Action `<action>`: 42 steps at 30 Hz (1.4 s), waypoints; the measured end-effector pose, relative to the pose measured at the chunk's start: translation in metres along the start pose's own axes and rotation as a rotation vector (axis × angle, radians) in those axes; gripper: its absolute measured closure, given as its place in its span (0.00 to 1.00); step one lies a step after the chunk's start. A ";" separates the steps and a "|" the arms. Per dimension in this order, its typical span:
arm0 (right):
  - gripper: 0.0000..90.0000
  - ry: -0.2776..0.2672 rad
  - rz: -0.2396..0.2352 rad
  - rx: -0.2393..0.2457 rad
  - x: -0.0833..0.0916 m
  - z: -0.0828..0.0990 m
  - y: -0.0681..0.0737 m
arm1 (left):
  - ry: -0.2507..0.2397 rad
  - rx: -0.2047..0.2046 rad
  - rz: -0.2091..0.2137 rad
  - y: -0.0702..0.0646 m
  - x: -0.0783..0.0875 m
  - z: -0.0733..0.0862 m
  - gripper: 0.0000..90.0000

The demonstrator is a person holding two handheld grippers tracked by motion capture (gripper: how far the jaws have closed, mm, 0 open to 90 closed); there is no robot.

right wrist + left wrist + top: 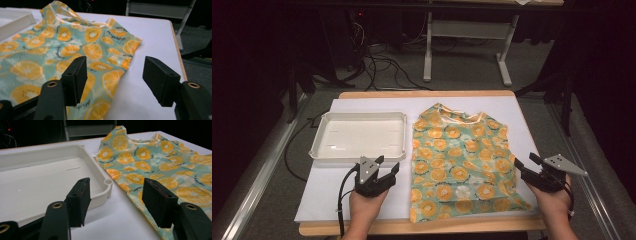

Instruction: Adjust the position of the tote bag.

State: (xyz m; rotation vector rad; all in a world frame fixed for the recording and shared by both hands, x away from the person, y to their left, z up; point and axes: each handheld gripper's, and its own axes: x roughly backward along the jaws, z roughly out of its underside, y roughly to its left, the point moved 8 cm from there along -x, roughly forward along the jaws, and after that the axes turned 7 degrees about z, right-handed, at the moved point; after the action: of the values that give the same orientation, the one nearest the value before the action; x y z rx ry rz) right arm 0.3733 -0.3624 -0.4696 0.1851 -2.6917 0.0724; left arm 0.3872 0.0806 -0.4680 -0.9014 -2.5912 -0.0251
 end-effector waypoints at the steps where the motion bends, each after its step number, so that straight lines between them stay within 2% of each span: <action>1: 0.40 0.006 -0.006 -0.010 -0.002 -0.003 0.000 | 0.000 0.002 0.001 0.000 0.000 0.000 0.45; 7: 0.37 0.039 0.002 0.007 -0.018 -0.017 0.001 | -0.003 0.000 -0.005 0.002 0.001 -0.001 0.45; 14: 0.36 0.052 0.013 0.011 -0.032 -0.028 0.000 | -0.008 0.010 -0.002 0.003 0.001 -0.001 0.44; 19: 0.33 0.064 0.014 0.019 -0.042 -0.030 0.000 | -0.002 0.008 0.002 0.002 0.001 0.000 0.44; 22: 0.26 0.097 0.005 0.009 -0.059 -0.029 0.000 | 0.001 0.006 0.003 0.002 0.000 0.000 0.44; 23: 0.22 0.125 0.011 0.023 -0.072 -0.027 -0.001 | 0.001 0.006 0.002 0.001 0.000 0.000 0.44; 24: 0.22 0.125 0.011 0.023 -0.072 -0.027 -0.001 | 0.001 0.007 0.003 0.001 0.000 0.000 0.44; 25: 0.19 0.149 0.007 0.021 -0.085 -0.025 -0.002 | 0.000 0.008 0.003 0.001 0.000 0.001 0.44; 26: 0.19 0.149 0.007 0.021 -0.085 -0.025 -0.002 | 0.000 0.008 0.003 0.001 0.000 0.001 0.44; 30: 0.17 0.201 0.001 0.013 -0.113 -0.022 -0.005 | -0.004 0.014 0.009 -0.001 -0.001 0.001 0.44; 31: 0.16 0.236 0.012 0.018 -0.127 -0.018 -0.008 | -0.007 0.016 0.010 -0.001 -0.001 0.001 0.44; 32: 0.16 0.236 0.012 0.018 -0.127 -0.018 -0.008 | -0.009 0.015 0.012 -0.002 0.000 0.000 0.44; 33: 0.16 0.269 0.017 -0.003 -0.141 -0.011 -0.013 | -0.011 0.016 0.017 -0.003 0.000 0.000 0.44; 35: 0.17 0.292 0.014 -0.023 -0.149 -0.004 -0.014 | -0.012 0.010 0.022 -0.005 0.001 -0.001 0.44; 36: 0.17 0.292 0.014 -0.023 -0.149 -0.004 -0.014 | -0.015 0.007 0.024 -0.007 0.002 -0.001 0.44; 37: 0.18 0.316 -0.002 -0.020 -0.152 0.001 -0.012 | -0.016 0.005 0.027 -0.008 0.002 -0.002 0.44; 40: 0.34 0.327 0.017 0.064 -0.152 0.001 -0.006 | -0.018 -0.001 0.034 -0.011 0.002 -0.003 0.44; 42: 0.42 0.324 0.022 0.061 -0.151 0.001 -0.006 | -0.020 -0.004 0.037 -0.013 0.001 -0.003 0.44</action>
State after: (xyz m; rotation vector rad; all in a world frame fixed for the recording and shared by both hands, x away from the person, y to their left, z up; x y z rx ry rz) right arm 0.5092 -0.3504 -0.5356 0.1478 -2.3697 0.1763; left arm 0.3796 0.0709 -0.4632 -0.9560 -2.5925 -0.0109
